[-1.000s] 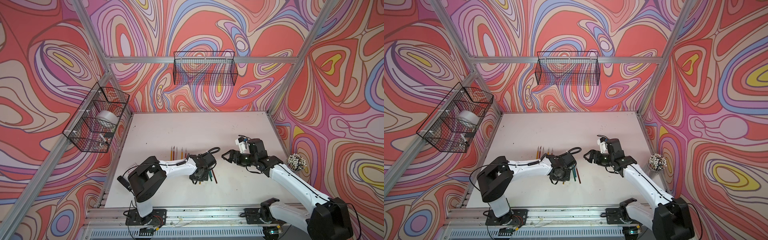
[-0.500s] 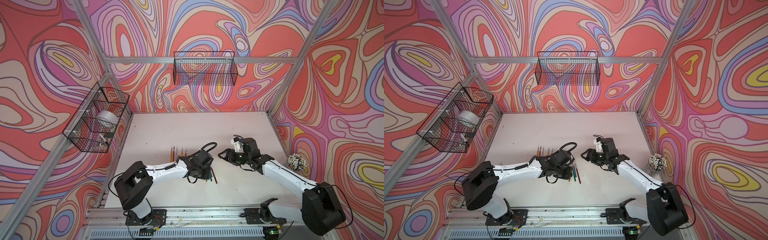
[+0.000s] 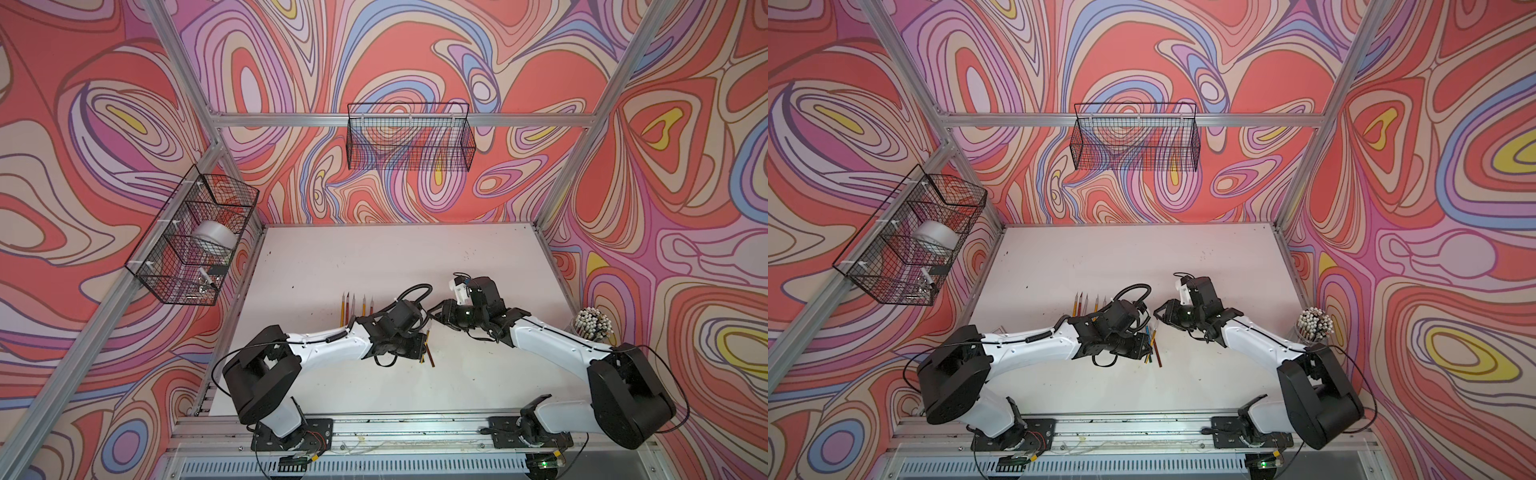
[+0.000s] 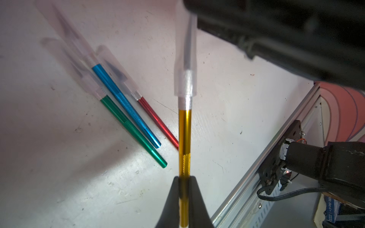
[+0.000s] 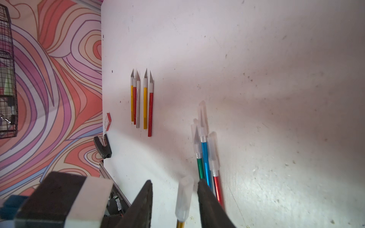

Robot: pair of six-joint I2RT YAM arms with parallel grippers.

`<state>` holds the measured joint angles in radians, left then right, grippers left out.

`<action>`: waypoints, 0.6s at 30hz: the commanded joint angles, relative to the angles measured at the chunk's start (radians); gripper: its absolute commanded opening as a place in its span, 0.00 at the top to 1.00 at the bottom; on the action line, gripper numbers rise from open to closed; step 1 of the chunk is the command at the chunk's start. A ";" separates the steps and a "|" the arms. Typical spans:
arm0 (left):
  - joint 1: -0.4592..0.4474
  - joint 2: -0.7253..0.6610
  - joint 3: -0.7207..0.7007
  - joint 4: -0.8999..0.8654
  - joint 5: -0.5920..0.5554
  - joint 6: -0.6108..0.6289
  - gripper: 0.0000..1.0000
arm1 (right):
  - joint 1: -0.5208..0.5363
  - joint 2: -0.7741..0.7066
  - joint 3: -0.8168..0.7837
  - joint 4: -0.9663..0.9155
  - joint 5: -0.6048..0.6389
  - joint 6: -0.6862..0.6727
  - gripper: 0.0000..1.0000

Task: Remove protective caps from carving knives
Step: Pick up the carving knife from the center of the board, then remove the protective sleeve from the carving knife.

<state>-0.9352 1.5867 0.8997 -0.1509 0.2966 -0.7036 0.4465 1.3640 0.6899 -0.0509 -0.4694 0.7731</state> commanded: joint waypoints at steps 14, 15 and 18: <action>0.042 -0.072 -0.089 0.151 0.083 -0.035 0.93 | 0.003 0.043 -0.020 0.075 -0.037 0.025 0.67; 0.042 -0.072 -0.090 0.156 0.086 -0.037 0.93 | 0.004 0.046 -0.019 0.078 -0.048 0.023 0.68; 0.043 -0.068 -0.092 0.165 0.091 -0.040 0.94 | 0.004 0.053 -0.018 0.085 -0.065 0.024 0.70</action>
<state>-0.8974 1.5383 0.8215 -0.0246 0.3710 -0.7338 0.4469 1.4025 0.6827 0.0128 -0.5056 0.7990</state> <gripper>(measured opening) 0.092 0.306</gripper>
